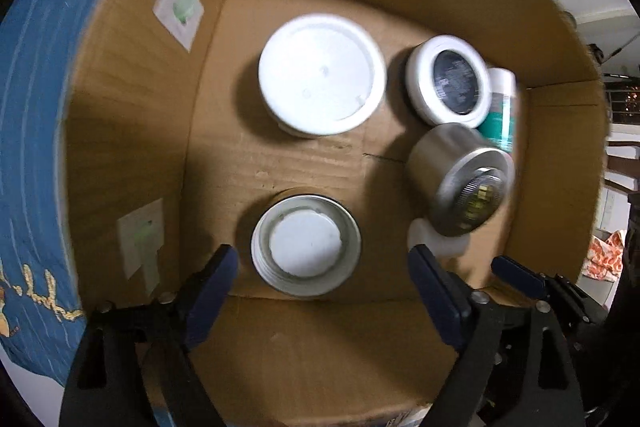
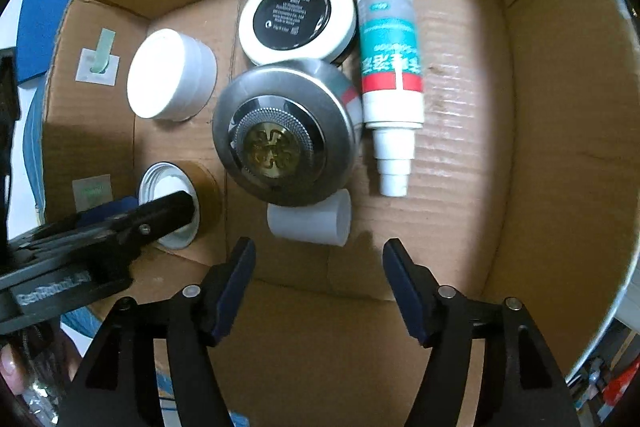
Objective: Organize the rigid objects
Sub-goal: 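Lower the tin lid and cylinder into the box and open both tools, then move both tools back over the capsule case and walnut on the bed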
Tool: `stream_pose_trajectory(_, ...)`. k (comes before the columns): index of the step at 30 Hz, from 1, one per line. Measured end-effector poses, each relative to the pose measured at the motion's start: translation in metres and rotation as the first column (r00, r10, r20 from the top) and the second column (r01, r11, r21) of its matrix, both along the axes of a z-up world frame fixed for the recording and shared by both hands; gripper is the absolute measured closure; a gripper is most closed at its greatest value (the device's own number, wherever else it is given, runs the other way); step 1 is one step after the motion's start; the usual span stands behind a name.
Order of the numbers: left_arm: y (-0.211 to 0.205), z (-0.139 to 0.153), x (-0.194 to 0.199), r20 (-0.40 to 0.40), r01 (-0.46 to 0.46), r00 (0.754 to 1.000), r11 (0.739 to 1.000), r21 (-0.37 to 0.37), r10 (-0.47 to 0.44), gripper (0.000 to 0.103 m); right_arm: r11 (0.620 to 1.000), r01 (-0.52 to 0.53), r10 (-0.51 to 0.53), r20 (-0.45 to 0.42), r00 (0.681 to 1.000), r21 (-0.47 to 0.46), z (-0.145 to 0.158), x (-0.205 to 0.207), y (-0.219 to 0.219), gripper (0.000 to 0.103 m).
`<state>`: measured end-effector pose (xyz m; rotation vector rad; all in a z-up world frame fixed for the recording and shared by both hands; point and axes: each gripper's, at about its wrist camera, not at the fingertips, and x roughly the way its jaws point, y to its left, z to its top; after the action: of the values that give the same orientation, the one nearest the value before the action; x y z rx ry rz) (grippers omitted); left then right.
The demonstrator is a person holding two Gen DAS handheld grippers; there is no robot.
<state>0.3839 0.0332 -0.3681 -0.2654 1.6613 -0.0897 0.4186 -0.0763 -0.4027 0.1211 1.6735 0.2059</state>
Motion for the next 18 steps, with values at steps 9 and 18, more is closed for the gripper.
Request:
stream_pose_trajectory(9, -0.004, 0.063, -0.037, 0.183, 0.021, 0.983, 0.997, 0.073, -0.034, 0.001, 0.999, 0.029, -0.026, 0.082, 0.996, -0.041, 0.043, -0.035, -0.024, 0.001)
stream_pose_trajectory(18, -0.005, 0.111, -0.054, 0.317, 0.01, 0.947, 0.993, 0.118, -0.047, 0.001, 0.993, 0.048, -0.026, 0.199, 0.98, -0.106, 0.097, -0.065, -0.026, 0.0)
